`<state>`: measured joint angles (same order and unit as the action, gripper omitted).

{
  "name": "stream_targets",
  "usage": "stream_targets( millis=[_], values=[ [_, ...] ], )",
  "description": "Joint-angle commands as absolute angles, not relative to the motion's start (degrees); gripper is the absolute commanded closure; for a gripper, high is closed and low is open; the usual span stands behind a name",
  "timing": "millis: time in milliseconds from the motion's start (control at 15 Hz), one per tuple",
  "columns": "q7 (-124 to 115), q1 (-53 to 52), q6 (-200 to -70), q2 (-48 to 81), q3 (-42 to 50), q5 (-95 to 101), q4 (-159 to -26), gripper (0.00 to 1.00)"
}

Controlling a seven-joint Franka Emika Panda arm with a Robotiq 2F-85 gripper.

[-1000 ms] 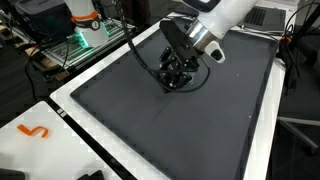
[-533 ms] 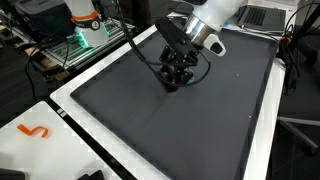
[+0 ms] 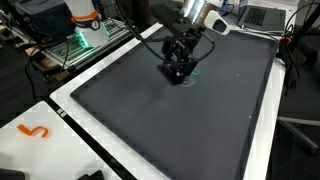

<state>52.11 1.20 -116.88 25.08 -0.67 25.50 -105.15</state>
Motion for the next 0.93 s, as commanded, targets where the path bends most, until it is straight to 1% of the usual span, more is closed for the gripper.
stream_targets(
  millis=[0,333,867],
  values=[
    [52.7,2.0,-120.0,20.1,-1.7,23.6,-110.2,0.69],
    [52.2,0.8,-120.9,17.1,-2.9,22.5,-111.7,0.69],
    [47.5,-2.8,-119.9,16.5,-5.3,22.5,-110.5,0.69]
  ],
)
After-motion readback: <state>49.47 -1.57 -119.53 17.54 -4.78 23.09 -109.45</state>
